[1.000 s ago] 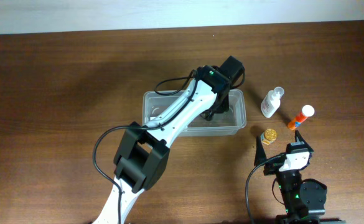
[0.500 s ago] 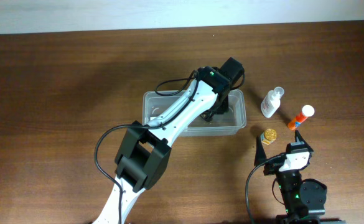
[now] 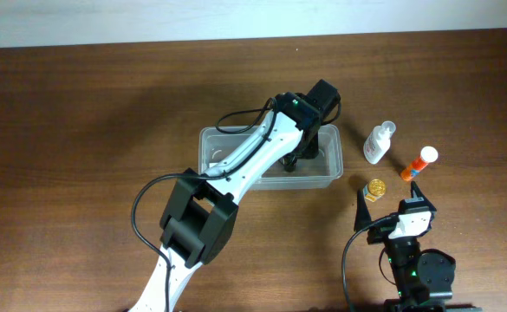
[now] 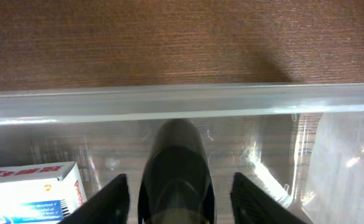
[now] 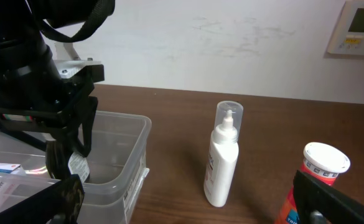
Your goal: Pack container
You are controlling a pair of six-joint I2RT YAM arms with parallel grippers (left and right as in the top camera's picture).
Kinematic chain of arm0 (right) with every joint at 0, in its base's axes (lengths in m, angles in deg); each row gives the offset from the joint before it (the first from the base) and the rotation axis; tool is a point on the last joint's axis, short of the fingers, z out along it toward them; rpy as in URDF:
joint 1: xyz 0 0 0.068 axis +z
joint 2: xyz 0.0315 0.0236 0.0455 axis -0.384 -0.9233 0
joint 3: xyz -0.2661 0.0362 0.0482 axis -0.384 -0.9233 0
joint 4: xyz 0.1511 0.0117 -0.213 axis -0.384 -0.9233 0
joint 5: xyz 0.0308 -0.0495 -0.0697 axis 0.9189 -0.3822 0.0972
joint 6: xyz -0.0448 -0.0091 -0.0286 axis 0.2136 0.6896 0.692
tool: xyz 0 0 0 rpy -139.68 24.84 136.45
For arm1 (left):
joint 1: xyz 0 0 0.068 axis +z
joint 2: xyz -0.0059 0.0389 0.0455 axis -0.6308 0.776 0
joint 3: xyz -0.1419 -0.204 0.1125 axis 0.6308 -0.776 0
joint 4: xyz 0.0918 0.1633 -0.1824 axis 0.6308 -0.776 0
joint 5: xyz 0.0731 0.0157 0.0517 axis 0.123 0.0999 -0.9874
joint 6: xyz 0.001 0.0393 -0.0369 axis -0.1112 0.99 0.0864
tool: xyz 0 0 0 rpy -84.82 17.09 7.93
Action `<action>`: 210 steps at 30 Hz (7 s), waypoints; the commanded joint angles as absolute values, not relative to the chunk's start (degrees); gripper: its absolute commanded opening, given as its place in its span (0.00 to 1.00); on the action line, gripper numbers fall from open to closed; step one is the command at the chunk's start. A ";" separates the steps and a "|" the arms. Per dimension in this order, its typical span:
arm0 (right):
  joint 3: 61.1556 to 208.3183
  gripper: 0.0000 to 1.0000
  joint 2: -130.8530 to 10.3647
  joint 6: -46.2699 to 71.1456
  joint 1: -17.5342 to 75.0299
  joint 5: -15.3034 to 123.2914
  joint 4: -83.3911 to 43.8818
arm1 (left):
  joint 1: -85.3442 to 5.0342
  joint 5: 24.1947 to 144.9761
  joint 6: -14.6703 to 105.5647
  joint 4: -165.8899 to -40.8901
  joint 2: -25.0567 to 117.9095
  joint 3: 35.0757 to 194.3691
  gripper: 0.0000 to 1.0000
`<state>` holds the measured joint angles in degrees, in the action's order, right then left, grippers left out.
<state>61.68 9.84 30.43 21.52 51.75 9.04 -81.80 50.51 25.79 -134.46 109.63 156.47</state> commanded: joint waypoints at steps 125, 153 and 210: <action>61.18 0.98 10.32 30.34 21.07 51.27 9.02 | -32.12 54.16 68.95 -100.08 17.59 71.36 0.99; 61.18 0.98 10.32 18.91 21.07 65.96 21.30 | -32.12 54.16 68.95 -100.08 17.59 71.36 0.99; 166.16 0.99 -93.94 30.82 21.00 41.22 -60.35 | -32.12 54.16 68.95 -100.08 17.59 71.36 0.99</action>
